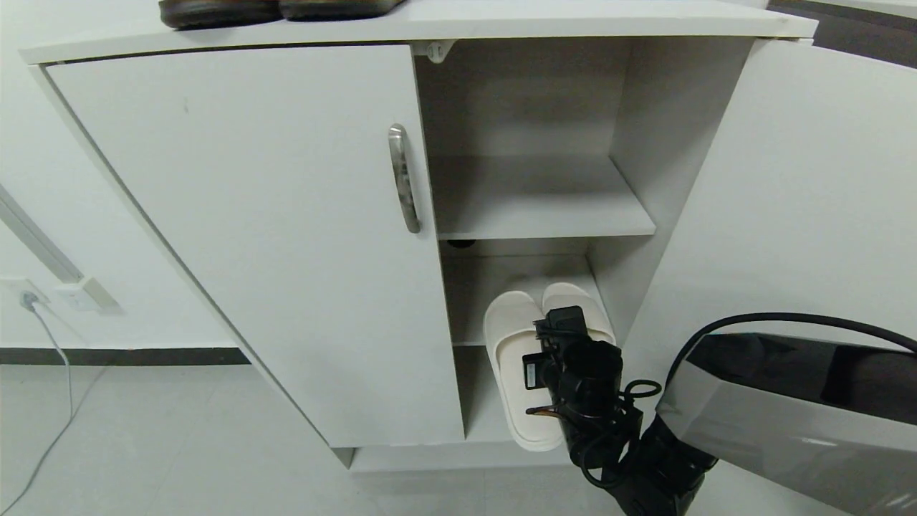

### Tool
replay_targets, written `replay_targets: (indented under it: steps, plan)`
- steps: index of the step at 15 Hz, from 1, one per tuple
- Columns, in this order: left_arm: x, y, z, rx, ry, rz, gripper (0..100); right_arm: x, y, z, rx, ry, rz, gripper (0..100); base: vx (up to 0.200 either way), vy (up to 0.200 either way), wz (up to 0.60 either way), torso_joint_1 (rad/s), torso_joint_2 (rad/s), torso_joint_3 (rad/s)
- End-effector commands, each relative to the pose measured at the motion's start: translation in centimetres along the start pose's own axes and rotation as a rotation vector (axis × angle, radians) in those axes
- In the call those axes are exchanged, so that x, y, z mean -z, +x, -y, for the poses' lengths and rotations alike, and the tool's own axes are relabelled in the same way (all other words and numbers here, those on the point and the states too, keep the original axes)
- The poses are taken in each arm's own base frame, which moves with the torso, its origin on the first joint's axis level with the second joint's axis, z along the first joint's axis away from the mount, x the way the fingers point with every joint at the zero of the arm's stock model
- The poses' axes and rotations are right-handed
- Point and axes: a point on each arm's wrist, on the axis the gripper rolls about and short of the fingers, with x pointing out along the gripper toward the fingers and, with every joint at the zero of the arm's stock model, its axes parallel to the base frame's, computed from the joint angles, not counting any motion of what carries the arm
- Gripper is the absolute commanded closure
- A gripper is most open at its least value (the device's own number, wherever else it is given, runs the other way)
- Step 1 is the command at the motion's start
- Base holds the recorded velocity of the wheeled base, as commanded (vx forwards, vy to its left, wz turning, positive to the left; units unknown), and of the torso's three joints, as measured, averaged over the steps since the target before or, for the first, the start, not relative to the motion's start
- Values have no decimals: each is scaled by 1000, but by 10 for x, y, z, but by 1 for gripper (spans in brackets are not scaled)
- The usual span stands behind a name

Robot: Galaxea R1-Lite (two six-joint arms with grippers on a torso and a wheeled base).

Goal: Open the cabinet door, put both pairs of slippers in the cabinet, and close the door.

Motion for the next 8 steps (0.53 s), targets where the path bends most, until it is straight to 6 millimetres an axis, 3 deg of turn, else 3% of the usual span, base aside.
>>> replay_targets:
  steps: [1,8]
  plan:
    - [0,0,0,-4,-3,-1,100,-3,2,-2,0,8,10,100,200,0,0,-2,2,2]
    - [0,0,0,-4,-2,-3,100,-12,33,-5,37,58,-66,100,0,0,0,0,0,0]
